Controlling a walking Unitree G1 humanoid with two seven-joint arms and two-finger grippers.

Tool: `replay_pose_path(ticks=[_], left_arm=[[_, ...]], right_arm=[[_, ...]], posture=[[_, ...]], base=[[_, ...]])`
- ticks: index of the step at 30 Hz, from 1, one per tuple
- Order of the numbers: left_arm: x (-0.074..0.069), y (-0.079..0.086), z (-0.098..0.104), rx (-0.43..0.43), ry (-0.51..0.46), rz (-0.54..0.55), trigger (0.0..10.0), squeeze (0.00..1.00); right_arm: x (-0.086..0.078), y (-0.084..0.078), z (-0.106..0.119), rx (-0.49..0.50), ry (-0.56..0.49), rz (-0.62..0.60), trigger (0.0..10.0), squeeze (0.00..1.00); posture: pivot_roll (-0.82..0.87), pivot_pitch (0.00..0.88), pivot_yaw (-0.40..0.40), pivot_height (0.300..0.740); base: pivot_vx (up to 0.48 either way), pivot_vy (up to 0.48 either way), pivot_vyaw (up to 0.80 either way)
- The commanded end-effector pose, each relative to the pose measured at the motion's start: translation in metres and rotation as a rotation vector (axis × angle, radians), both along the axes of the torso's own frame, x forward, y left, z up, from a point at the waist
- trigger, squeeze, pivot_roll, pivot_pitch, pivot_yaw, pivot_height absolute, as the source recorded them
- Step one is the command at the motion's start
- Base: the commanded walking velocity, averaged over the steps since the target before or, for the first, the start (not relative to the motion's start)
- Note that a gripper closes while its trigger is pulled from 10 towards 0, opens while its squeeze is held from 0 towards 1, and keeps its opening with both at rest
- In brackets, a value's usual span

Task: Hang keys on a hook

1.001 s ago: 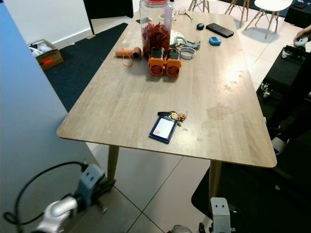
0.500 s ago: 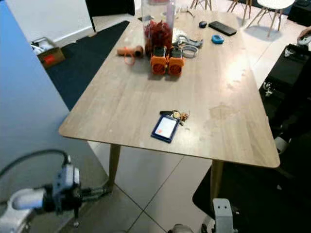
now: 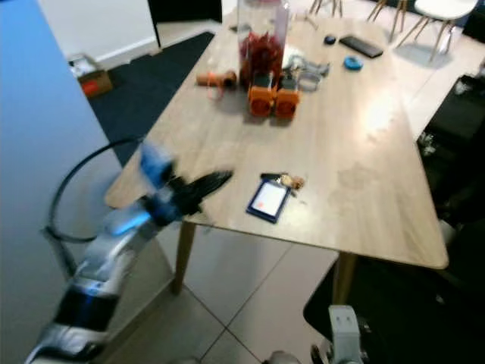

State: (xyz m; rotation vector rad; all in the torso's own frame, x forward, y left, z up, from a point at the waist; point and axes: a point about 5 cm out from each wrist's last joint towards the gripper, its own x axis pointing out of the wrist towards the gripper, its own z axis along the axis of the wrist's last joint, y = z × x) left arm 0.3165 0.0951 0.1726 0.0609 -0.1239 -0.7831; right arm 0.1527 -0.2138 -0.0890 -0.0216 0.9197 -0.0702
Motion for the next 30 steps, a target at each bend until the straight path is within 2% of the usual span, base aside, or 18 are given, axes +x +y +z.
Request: replay_pose_path(ticks=[1,5,7,8,10,11,13,14,15,17,18,19,25,30], left_arm=[[0.004,-0.001,-0.018,0.059,0.076,0.072,10.0,0.0],[0.005,-0.023,-0.02,0.1,0.118,0.048,10.0,0.0],[0.005,-0.023,-0.02,0.1,0.118,0.048,10.0,0.0],[0.004,-0.032,-0.028,0.136,0.141,0.039,10.0,0.01],[0.005,-0.037,-0.032,0.149,0.154,0.051,10.0,0.01],[0.005,-0.041,-0.037,0.165,0.167,0.058,10.0,0.06],[0.006,-0.044,-0.041,0.18,0.173,0.068,10.0,0.06],[0.005,-0.046,-0.045,0.191,0.183,0.066,10.0,0.13],[0.005,-0.046,-0.045,0.191,0.183,0.066,10.0,0.13],[0.002,-0.048,-0.051,0.199,0.209,0.06,10.0,0.45],[0.002,-0.048,-0.051,0.199,0.209,0.06,10.0,0.45],[0.0,-0.051,-0.055,0.199,0.232,0.06,10.0,1.0],[-0.002,-0.055,-0.06,0.207,0.25,0.058,10.0,1.0],[-0.006,-0.066,-0.062,0.186,0.271,0.037,10.0,1.0]], right_arm=[[-0.013,-0.003,-0.005,-0.001,0.047,-0.021,10.0,0.0],[-0.015,-0.004,-0.005,-0.002,0.045,-0.028,10.0,0.0],[-0.015,-0.004,-0.005,-0.002,0.045,-0.028,10.0,0.0],[-0.016,-0.004,-0.006,-0.002,0.046,-0.033,10.0,0.0],[-0.017,-0.005,-0.006,-0.002,0.047,-0.034,10.0,0.0],[-0.017,-0.005,-0.006,-0.002,0.048,-0.035,10.0,0.0],[-0.017,-0.005,-0.006,-0.002,0.049,-0.035,10.0,0.0],[-0.018,-0.005,-0.006,-0.002,0.049,-0.035,10.0,0.0],[-0.018,-0.005,-0.006,-0.002,0.049,-0.035,10.0,0.0],[-0.017,-0.004,-0.006,-0.001,0.049,-0.034,10.0,0.0],[-0.017,-0.004,-0.006,-0.001,0.049,-0.034,10.0,0.0],[-0.016,-0.004,-0.006,0.0,0.049,-0.03,10.0,0.0],[-0.012,-0.002,-0.005,0.002,0.045,-0.021,10.0,0.0],[-0.009,0.001,-0.004,0.006,0.037,-0.015,10.0,0.0]], posture=[[0.03,0.076,-0.02,0.74],[0.02,0.077,-0.016,0.74],[0.02,0.077,-0.016,0.74],[0.02,0.084,-0.008,0.74],[0.02,0.084,-0.008,0.74],[0.02,0.087,-0.009,0.74],[0.02,0.087,-0.009,0.74],[0.02,0.09,-0.009,0.74],[0.02,0.09,-0.009,0.74],[0.02,0.098,-0.014,0.74],[0.02,0.098,-0.014,0.74],[0.03,0.104,-0.019,0.74],[0.04,0.107,-0.02,0.74],[0.04,0.114,-0.013,0.74]], base=[[0.0,0.0,0.0],[0.0,0.0,0.0],[0.0,0.0,0.0],[0.0,0.0,0.0],[0.0,0.0,0.0],[0.0,0.0,0.0],[0.0,0.0,0.0],[0.0,0.0,0.0],[0.0,0.0,0.0],[0.0,0.0,0.0],[0.0,0.0,0.0],[0.0,0.0,0.0],[0.0,0.0,0.0],[0.0,0.0,0.0]])
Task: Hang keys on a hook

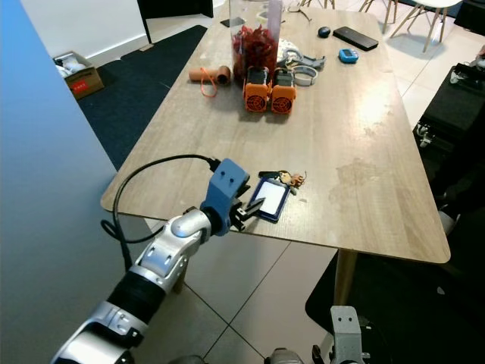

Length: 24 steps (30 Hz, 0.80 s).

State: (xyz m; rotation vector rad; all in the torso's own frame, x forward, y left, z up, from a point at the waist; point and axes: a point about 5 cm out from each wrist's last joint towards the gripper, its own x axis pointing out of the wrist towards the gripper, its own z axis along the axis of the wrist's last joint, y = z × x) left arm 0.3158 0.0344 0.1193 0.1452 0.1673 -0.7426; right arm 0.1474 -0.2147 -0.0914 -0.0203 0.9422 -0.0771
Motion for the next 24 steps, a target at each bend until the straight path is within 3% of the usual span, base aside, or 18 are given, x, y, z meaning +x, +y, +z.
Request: replay_pose_path(ticks=[1,4,6,7,8,10,11,12,17,24], left_arm=[[-0.006,-0.008,-0.01,0.004,0.041,-0.008,10.0,1.0],[-0.007,-0.011,-0.011,0.008,0.042,0.0,10.0,1.0],[-0.009,-0.015,-0.012,0.017,0.042,-0.006,10.0,0.62],[-0.009,-0.015,-0.012,0.017,0.042,-0.006,10.0,0.62],[-0.01,-0.017,-0.012,0.016,0.05,-0.01,10.0,0.21],[-0.01,-0.017,-0.012,0.016,0.05,-0.01,10.0,0.21],[-0.011,-0.018,-0.013,0.017,0.054,-0.011,10.0,0.07],[-0.011,-0.019,-0.013,0.034,0.045,0.009,10.0,0.0],[-0.012,-0.019,-0.018,0.108,-0.001,0.082,10.0,0.02],[-0.015,-0.019,-0.02,0.132,-0.015,0.084,10.0,0.03]], right_arm=[[-0.003,0.002,-0.002,0.008,0.014,-0.008,10.0,0.0],[-0.003,0.003,-0.002,0.009,0.013,-0.008,10.0,0.0],[-0.003,0.004,-0.002,0.011,0.013,-0.009,10.0,0.0],[-0.003,0.004,-0.002,0.011,0.013,-0.009,10.0,0.0],[-0.004,0.004,-0.002,0.011,0.014,-0.009,10.0,0.0],[-0.004,0.004,-0.002,0.011,0.014,-0.009,10.0,0.0],[-0.005,0.005,-0.003,0.012,0.015,-0.01,10.0,0.0],[-0.005,0.005,-0.003,0.012,0.016,-0.012,10.0,0.0],[-0.005,0.005,-0.003,0.013,0.017,-0.013,10.0,0.0],[-0.004,0.006,-0.003,0.014,0.014,-0.014,10.0,0.0]], posture=[[0.04,0.115,-0.013,0.74],[0.04,0.114,-0.012,0.74],[0.04,0.114,-0.011,0.74],[0.04,0.114,-0.011,0.74],[0.04,0.114,-0.009,0.74],[0.04,0.114,-0.009,0.74],[0.04,0.113,-0.008,0.74],[0.04,0.112,-0.009,0.74],[0.04,0.112,-0.007,0.74],[0.04,0.113,-0.007,0.74]], base=[[0.0,0.0,0.0],[0.0,0.0,0.0],[0.0,0.0,0.0],[0.0,0.0,0.0],[0.0,0.0,0.0],[0.0,0.0,0.0],[0.0,0.0,0.0],[0.0,0.0,0.0],[0.0,0.0,0.0],[0.0,0.0,0.0]])
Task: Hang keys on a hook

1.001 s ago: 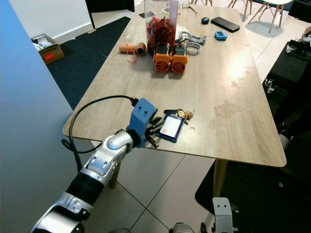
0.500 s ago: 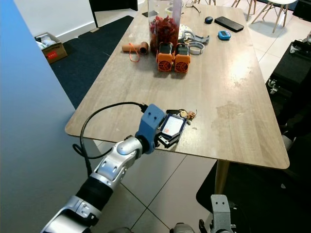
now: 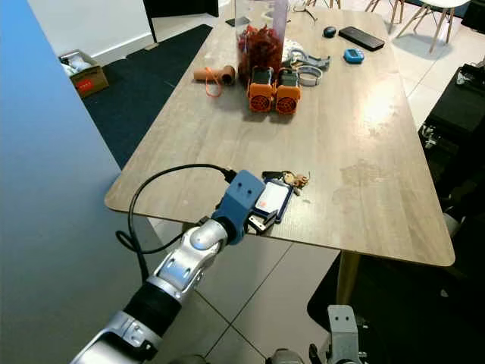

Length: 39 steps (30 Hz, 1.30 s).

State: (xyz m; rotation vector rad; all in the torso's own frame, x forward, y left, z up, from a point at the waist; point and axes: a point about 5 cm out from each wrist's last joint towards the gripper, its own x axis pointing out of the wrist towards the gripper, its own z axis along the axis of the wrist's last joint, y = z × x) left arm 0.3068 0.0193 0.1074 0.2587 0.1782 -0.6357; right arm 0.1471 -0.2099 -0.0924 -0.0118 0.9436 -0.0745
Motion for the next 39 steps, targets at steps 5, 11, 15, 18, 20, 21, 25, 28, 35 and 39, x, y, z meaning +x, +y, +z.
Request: replay_pose_path(ticks=[5,11,15,18,20,21,25,28,35,39], left_arm=[[-0.011,-0.006,-0.009,-0.011,0.055,-0.059,10.0,1.0],[-0.019,-0.013,-0.008,-0.066,0.108,-0.098,10.0,1.0],[-0.021,-0.016,-0.008,-0.061,0.104,-0.112,10.0,1.0],[-0.023,-0.018,-0.011,-0.021,0.08,-0.115,10.0,1.0],[-0.024,-0.019,-0.014,0.002,0.072,-0.107,10.0,1.0],[-0.023,-0.02,-0.015,0.019,0.065,-0.098,10.0,1.0],[-0.023,-0.02,-0.016,0.066,0.037,-0.087,10.0,1.0],[-0.021,-0.018,-0.016,0.094,0.013,-0.076,10.0,1.0],[-0.01,-0.008,-0.015,0.143,-0.029,-0.03,10.0,1.0],[-0.002,0.003,-0.015,0.163,-0.035,0.016,10.0,1.0]], right_arm=[[-0.003,0.0,-0.002,0.005,0.014,-0.011,10.0,0.0],[-0.003,0.0,-0.002,0.004,0.014,-0.014,10.0,0.0],[-0.003,0.0,-0.001,0.003,0.014,-0.014,10.0,0.0],[-0.003,0.0,-0.001,0.003,0.013,-0.014,10.0,0.0],[-0.003,0.0,-0.001,0.003,0.013,-0.014,10.0,0.0],[-0.003,0.0,-0.001,0.003,0.012,-0.015,10.0,0.0],[-0.002,0.0,-0.001,0.003,0.011,-0.016,10.0,0.0],[-0.003,0.0,-0.001,0.002,0.012,-0.017,10.0,0.0],[-0.003,-0.001,-0.001,-0.001,0.012,-0.019,10.0,0.0],[-0.003,-0.002,-0.001,-0.002,0.011,-0.019,10.0,0.0]], posture=[[0.04,0.113,-0.008,0.74],[0.04,0.112,-0.007,0.74],[0.04,0.11,-0.006,0.74],[0.04,0.109,-0.005,0.74],[0.04,0.108,-0.004,0.74],[0.04,0.108,-0.005,0.74],[0.04,0.106,-0.004,0.74],[0.04,0.103,-0.004,0.74],[0.03,0.097,-0.004,0.74],[0.03,0.091,-0.006,0.74]], base=[[0.0,0.0,0.0],[0.0,0.0,0.0],[0.0,0.0,0.0],[0.0,0.0,0.0],[0.0,0.0,0.0],[0.0,0.0,0.0],[0.0,0.0,0.0],[0.0,0.0,0.0],[0.0,0.0,0.0],[0.0,0.0,0.0]])
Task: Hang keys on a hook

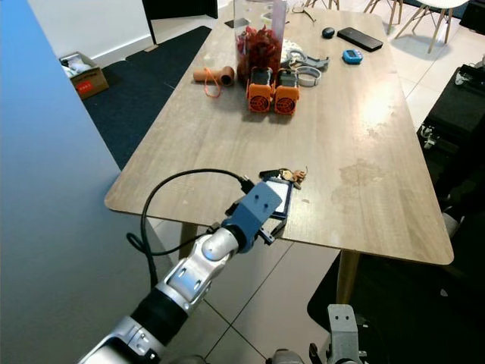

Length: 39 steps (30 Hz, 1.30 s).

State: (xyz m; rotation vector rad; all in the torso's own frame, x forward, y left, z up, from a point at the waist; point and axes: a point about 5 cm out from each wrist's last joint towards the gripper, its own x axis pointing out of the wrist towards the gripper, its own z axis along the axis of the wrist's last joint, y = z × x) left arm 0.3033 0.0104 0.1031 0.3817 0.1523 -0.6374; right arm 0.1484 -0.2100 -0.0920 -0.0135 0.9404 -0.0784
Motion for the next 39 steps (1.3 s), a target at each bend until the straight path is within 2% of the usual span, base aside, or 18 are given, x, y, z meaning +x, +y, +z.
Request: replay_pose_path(ticks=[1,4,5,8,10,13,16,20,24,25,26,29,33,34,36,37,38,39], left_arm=[[0.005,0.016,-0.011,0.061,0.022,0.051,10.0,1.0],[0.011,0.024,-0.011,0.068,0.022,0.067,10.0,0.96],[0.013,0.028,-0.011,0.073,0.022,0.077,10.0,0.89],[0.018,0.035,-0.012,0.082,0.022,0.097,10.0,0.85],[0.02,0.037,-0.012,0.085,0.024,0.107,10.0,0.85],[0.029,0.05,-0.012,0.096,0.025,0.157,10.0,0.84],[0.029,0.05,-0.012,0.096,0.025,0.157,10.0,0.84],[0.045,0.079,-0.009,0.098,0.021,0.28,10.0,0.82],[0.049,0.086,-0.006,0.096,0.012,0.315,10.0,0.83],[0.054,0.096,-0.002,0.094,-0.005,0.363,10.0,0.82],[0.054,0.096,-0.002,0.094,-0.005,0.363,10.0,0.82],[0.061,0.109,0.003,0.082,-0.028,0.436,10.0,0.8],[0.063,0.113,0.005,0.072,-0.03,0.45,10.0,0.77],[0.064,0.111,0.008,-0.045,-0.002,0.394,10.0,0.7],[0.064,0.109,0.01,-0.112,0.008,0.353,10.0,0.7],[0.06,0.104,0.011,-0.194,0.047,0.247,10.0,0.64],[0.056,0.101,0.011,-0.252,0.071,0.169,10.0,0.64],[0.048,0.098,0.01,-0.291,0.092,0.02,10.0,0.65]], right_arm=[[-0.004,-0.002,-0.002,0.001,0.014,-0.016,10.0,0.0],[-0.004,-0.002,-0.001,0.0,0.012,-0.014,10.0,0.0],[-0.003,-0.002,-0.001,0.0,0.011,-0.014,10.0,0.0],[-0.003,-0.002,-0.001,-0.001,0.01,-0.013,10.0,0.0],[-0.002,-0.003,-0.001,-0.002,0.01,-0.013,10.0,0.0],[-0.002,-0.004,0.0,-0.003,0.009,-0.014,10.0,0.0],[-0.002,-0.004,0.0,-0.003,0.009,-0.014,10.0,0.0],[-0.002,-0.004,-0.001,-0.003,0.011,-0.016,10.0,0.0],[-0.002,-0.004,0.0,-0.003,0.011,-0.017,10.0,0.0],[-0.002,-0.005,0.0,-0.005,0.011,-0.019,10.0,0.0],[-0.002,-0.005,0.0,-0.005,0.011,-0.019,10.0,0.0],[-0.002,-0.006,0.0,-0.008,0.01,-0.023,10.0,0.0],[-0.002,-0.007,0.0,-0.01,0.01,-0.025,10.0,0.0],[-0.003,-0.008,0.0,-0.011,0.01,-0.028,10.0,0.0],[-0.003,-0.009,0.0,-0.012,0.01,-0.03,10.0,0.0],[-0.004,-0.01,0.0,-0.013,0.01,-0.034,10.0,0.0],[-0.005,-0.01,0.0,-0.014,0.01,-0.037,10.0,0.0],[-0.006,-0.012,0.0,-0.015,0.01,-0.044,10.0,0.0]], posture=[[0.03,0.089,-0.008,0.74],[0.03,0.088,-0.009,0.74],[0.03,0.088,-0.009,0.74],[0.03,0.09,-0.01,0.74],[0.03,0.09,-0.01,0.74],[0.03,0.094,-0.01,0.74],[0.03,0.094,-0.01,0.74],[0.04,0.1,-0.012,0.74],[0.04,0.1,-0.013,0.74],[0.04,0.101,-0.012,0.74],[0.04,0.101,-0.012,0.74],[0.03,0.1,-0.011,0.74],[0.03,0.1,-0.011,0.74],[0.03,0.098,-0.009,0.74],[0.03,0.098,-0.009,0.74],[0.03,0.098,-0.007,0.74],[0.03,0.098,-0.007,0.74],[0.02,0.097,-0.006,0.74]], base=[[0.0,0.0,0.0],[0.0,0.0,0.0],[0.0,0.0,0.0],[0.0,0.0,0.0],[0.0,0.0,0.0],[0.0,0.0,0.0],[0.0,0.0,0.0],[0.0,0.0,0.0],[0.0,0.0,0.0],[0.0,0.0,0.0],[0.0,0.0,0.0],[0.0,0.0,0.0],[0.0,0.0,0.0],[0.0,0.0,0.0],[0.0,0.0,0.0],[0.0,0.0,0.0],[0.0,0.0,0.0],[0.0,0.0,0.0]])
